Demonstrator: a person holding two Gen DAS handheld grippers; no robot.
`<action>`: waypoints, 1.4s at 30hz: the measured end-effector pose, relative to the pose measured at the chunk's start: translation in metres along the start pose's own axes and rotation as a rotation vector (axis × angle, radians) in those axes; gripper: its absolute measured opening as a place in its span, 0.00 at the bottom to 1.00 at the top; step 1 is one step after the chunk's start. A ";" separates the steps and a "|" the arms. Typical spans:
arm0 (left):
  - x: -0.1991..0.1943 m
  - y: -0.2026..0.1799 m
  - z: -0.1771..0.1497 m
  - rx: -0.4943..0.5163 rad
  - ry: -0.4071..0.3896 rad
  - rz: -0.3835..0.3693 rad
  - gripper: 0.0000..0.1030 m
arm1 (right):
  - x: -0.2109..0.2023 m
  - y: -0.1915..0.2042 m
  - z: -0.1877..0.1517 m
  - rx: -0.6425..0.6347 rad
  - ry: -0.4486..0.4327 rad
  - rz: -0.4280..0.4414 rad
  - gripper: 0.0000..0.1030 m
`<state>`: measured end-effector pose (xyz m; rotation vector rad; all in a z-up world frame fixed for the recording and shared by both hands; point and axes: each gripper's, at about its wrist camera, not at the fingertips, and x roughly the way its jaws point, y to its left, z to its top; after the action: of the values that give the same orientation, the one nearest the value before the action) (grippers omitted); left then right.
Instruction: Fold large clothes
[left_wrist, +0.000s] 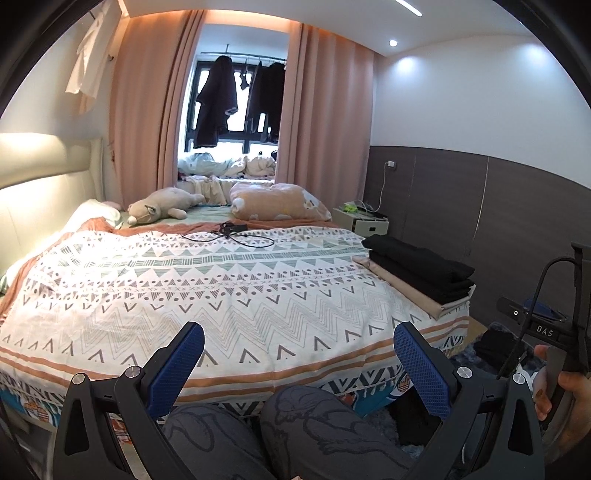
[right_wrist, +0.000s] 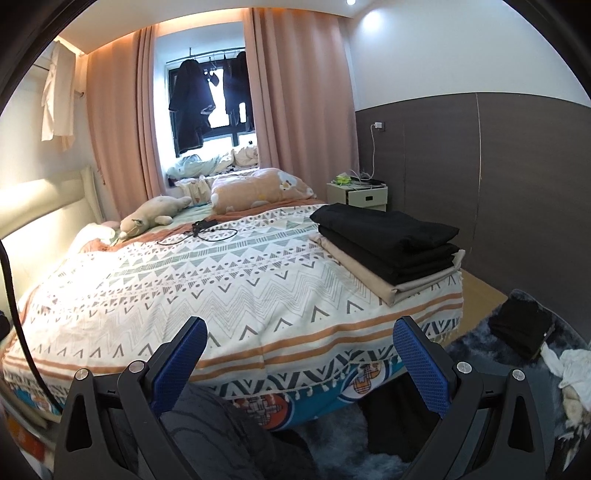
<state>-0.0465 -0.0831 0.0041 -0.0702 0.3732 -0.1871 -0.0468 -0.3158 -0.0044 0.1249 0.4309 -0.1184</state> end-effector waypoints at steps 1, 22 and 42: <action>0.000 0.001 0.000 -0.004 0.001 0.000 1.00 | 0.000 0.000 0.000 0.001 -0.001 0.001 0.99; -0.004 0.001 -0.003 -0.010 0.005 0.026 1.00 | 0.003 0.001 -0.005 0.008 0.006 -0.003 0.99; -0.014 -0.001 -0.002 -0.004 -0.007 0.037 1.00 | -0.009 0.005 -0.015 0.012 -0.006 -0.012 0.99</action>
<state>-0.0600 -0.0810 0.0069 -0.0679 0.3677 -0.1496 -0.0600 -0.3083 -0.0136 0.1338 0.4249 -0.1332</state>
